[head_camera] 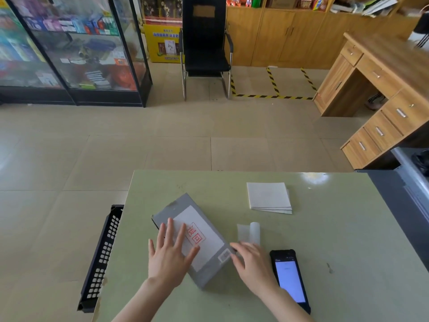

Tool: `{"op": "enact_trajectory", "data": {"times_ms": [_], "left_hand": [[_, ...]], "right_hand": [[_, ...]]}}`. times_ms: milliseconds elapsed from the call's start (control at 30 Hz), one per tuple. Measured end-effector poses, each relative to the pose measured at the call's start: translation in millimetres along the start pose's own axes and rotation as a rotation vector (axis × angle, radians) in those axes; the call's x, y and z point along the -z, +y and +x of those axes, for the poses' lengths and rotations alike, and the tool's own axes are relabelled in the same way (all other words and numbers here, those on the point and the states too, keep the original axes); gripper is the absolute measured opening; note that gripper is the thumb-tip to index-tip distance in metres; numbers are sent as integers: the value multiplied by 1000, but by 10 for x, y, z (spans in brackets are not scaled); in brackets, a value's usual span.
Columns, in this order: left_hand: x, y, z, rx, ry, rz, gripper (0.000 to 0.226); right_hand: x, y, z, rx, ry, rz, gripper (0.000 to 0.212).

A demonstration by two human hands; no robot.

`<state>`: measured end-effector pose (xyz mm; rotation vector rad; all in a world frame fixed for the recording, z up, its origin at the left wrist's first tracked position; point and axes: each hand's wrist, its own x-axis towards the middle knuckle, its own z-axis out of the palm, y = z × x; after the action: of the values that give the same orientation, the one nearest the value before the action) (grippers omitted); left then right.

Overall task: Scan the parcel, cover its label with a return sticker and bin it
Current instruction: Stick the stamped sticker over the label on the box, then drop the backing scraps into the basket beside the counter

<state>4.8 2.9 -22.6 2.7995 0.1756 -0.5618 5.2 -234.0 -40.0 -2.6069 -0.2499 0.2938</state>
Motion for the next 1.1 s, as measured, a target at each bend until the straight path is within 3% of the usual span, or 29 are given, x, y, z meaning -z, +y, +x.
{"op": "enact_trajectory", "data": {"times_ms": [100,200,300,400,533,600,700,833,1000,1100], "left_hand": [[54,52,190,-18,-41,-3,86],[87,41,303,-83,-43,42,94],[101,32,348,-103,-34,46,98],[92,64,353,-75,-28,-2,98],[86,158,290,-47,5,-74,91],[85,211,224,-40,28,-122,84],[133,277,125,-22,134,-333,70],[355,330,14,20,261,-663,52],[691,297,-77,18,153,-1148,81],[848,157,-158,83,243,-1307,84]], "right_hand": [[4,110,27,30,26,19,25],[70,281,131,-170,105,-91,32],[115,417,253,-342,11,-242,43],[77,525,351,-329,-103,-319,40],[33,619,361,-301,-123,-241,31],[62,582,346,-306,-30,-63,29],[265,369,426,-271,147,247,26],[627,-135,623,-61,275,395,29],[728,-975,685,127,222,621,42],[585,-1335,688,112,206,683,31]]}}
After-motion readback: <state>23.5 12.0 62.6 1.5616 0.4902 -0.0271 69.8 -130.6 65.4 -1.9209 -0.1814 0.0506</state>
